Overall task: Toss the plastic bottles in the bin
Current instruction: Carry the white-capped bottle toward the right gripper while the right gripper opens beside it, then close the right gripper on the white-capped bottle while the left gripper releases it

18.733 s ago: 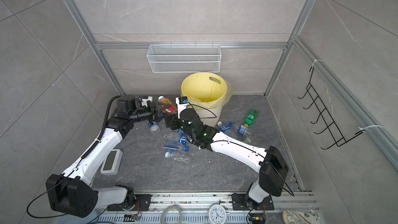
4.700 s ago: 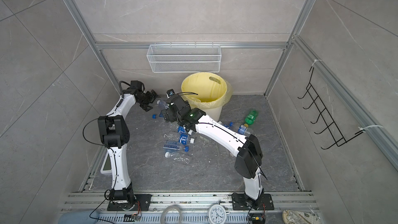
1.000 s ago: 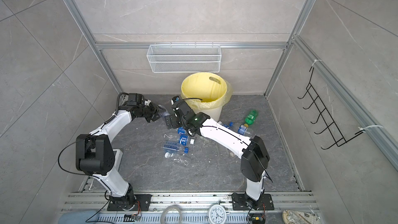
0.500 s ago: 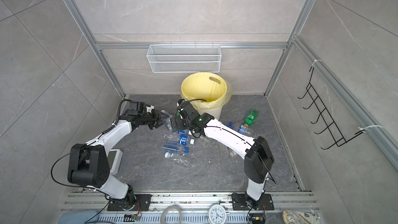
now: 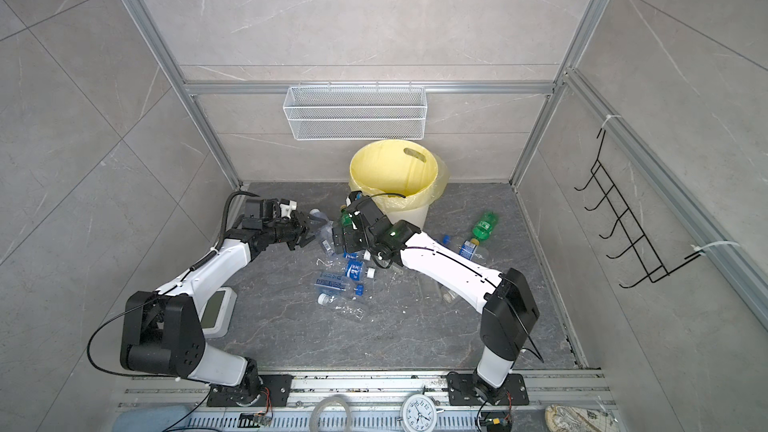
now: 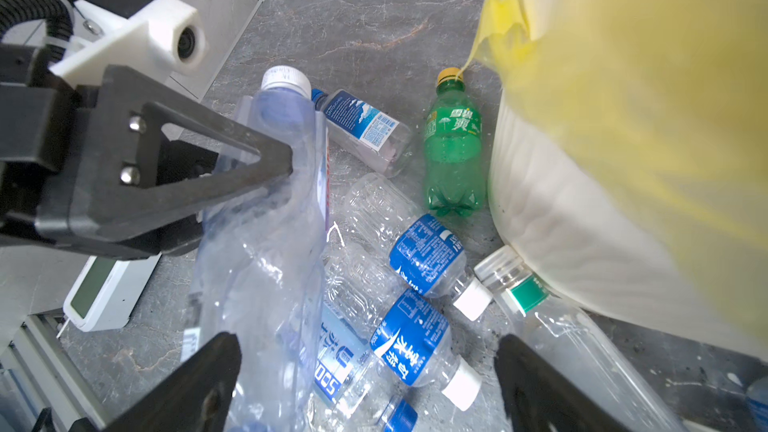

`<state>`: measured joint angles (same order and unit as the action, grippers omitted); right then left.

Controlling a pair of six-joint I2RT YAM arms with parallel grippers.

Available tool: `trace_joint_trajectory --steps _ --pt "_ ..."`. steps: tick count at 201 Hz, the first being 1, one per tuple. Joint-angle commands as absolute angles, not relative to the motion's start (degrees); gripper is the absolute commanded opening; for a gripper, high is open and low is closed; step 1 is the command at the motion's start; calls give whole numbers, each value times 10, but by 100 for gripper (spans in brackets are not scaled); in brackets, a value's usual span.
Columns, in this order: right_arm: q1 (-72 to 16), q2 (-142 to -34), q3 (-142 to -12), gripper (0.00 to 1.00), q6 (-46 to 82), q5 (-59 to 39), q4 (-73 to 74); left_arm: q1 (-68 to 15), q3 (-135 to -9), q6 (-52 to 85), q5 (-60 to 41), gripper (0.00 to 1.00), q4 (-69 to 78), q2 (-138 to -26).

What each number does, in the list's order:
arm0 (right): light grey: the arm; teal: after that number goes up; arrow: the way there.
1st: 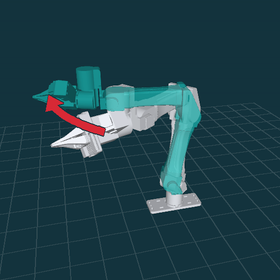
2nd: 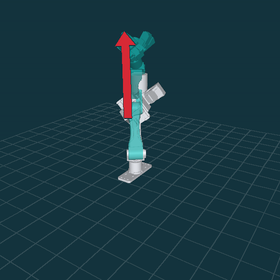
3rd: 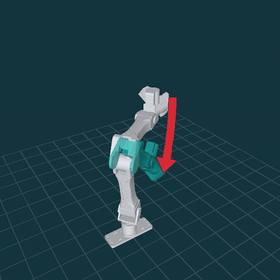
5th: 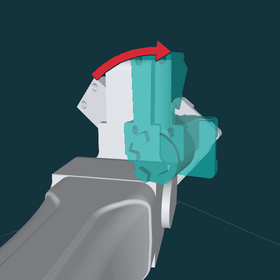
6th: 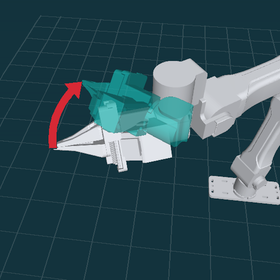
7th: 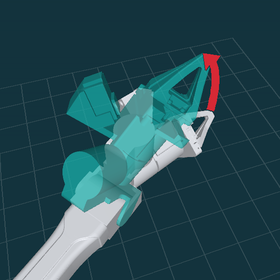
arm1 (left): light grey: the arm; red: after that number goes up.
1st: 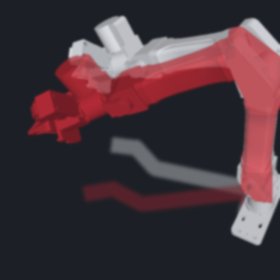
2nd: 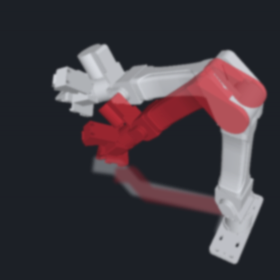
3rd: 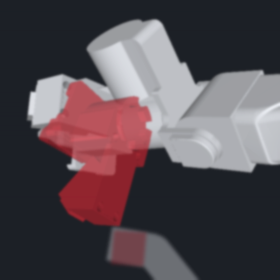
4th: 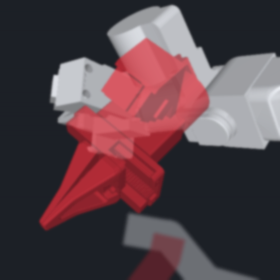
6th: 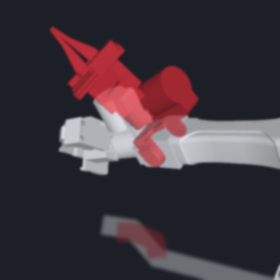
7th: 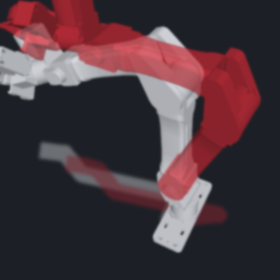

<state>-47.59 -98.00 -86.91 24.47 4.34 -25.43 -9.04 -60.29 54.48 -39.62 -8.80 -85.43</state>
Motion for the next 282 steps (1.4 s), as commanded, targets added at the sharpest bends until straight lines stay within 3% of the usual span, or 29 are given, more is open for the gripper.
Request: trace_joint_trajectory --steps 1,77,139,207,234,282 --pt "-478 -954 -854 99 251 22 -235 -92 -603 549 -415 44 -67 -841" --pt "-481 -970 -820 99 282 -63 -167 -94 -604 544 -413 44 -71 -852" --pt "-483 -1019 -829 92 312 -92 -133 -95 -607 544 -416 44 -71 -848" --pt "-497 -1042 -832 73 329 -101 -112 -109 -612 533 -412 44 -82 -835" --pt "-501 -1041 -829 61 331 -89 -111 -114 -619 514 -395 45 -106 -828" --pt "-503 -1033 -845 47 328 -68 -147 -115 -622 514 -392 59 -111 -823"
